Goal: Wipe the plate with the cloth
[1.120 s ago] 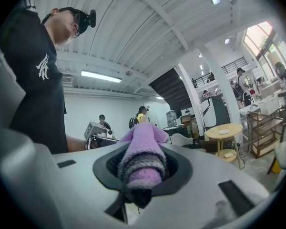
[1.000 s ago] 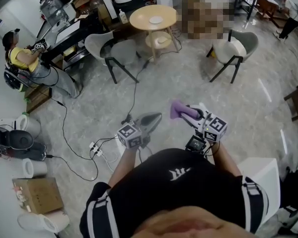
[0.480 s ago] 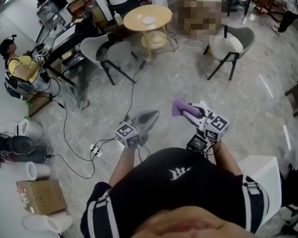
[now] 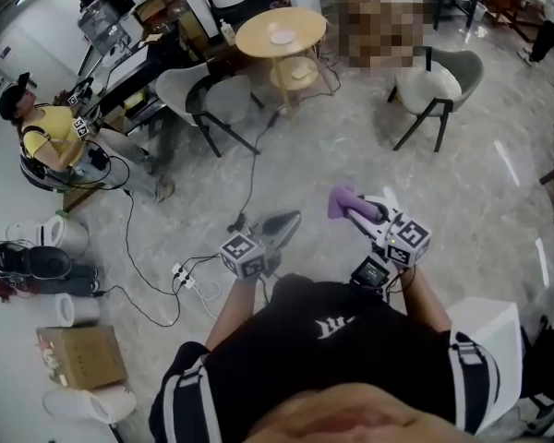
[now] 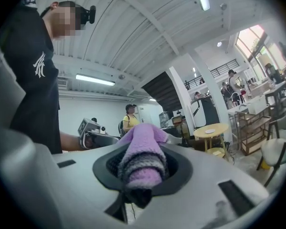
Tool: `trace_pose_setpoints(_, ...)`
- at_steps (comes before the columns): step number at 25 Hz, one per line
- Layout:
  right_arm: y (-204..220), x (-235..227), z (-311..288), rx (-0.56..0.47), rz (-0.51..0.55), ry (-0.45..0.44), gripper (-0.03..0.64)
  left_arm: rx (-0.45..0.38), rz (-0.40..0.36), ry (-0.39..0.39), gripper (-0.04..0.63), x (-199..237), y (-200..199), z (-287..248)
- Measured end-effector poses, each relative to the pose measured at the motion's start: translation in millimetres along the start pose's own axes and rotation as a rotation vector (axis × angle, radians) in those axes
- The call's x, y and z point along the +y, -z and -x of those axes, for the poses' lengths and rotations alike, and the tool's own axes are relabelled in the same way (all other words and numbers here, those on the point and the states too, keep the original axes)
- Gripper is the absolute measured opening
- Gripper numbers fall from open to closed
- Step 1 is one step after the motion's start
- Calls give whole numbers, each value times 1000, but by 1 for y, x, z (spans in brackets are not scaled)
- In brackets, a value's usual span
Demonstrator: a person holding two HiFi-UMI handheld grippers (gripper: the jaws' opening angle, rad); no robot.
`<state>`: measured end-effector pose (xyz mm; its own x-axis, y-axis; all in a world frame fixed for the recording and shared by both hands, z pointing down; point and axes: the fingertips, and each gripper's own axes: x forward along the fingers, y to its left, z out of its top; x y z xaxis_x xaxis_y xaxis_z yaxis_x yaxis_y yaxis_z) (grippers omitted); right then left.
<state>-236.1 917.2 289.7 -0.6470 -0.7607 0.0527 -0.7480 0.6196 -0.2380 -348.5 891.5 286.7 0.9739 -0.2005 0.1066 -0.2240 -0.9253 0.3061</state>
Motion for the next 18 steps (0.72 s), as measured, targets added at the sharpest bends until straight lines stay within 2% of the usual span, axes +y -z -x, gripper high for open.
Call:
trace_pose_setpoints(3,4,-8,-5,-1,-11,11,97,28,23,-25,14,11,11,3)
trace_pose_setpoints(9,11,-29,-32,22,-7,45,97,14,49,-26,14,50,14,4)
trace_pose_setpoints(13,6,-57,-60,49,2,67,97,4,54,-33,14,97,6,-5)
trace_pose_setpoints(18,-22,-94,-118,60,26,82,97,-11,40,-34,14,169,-29,-14)
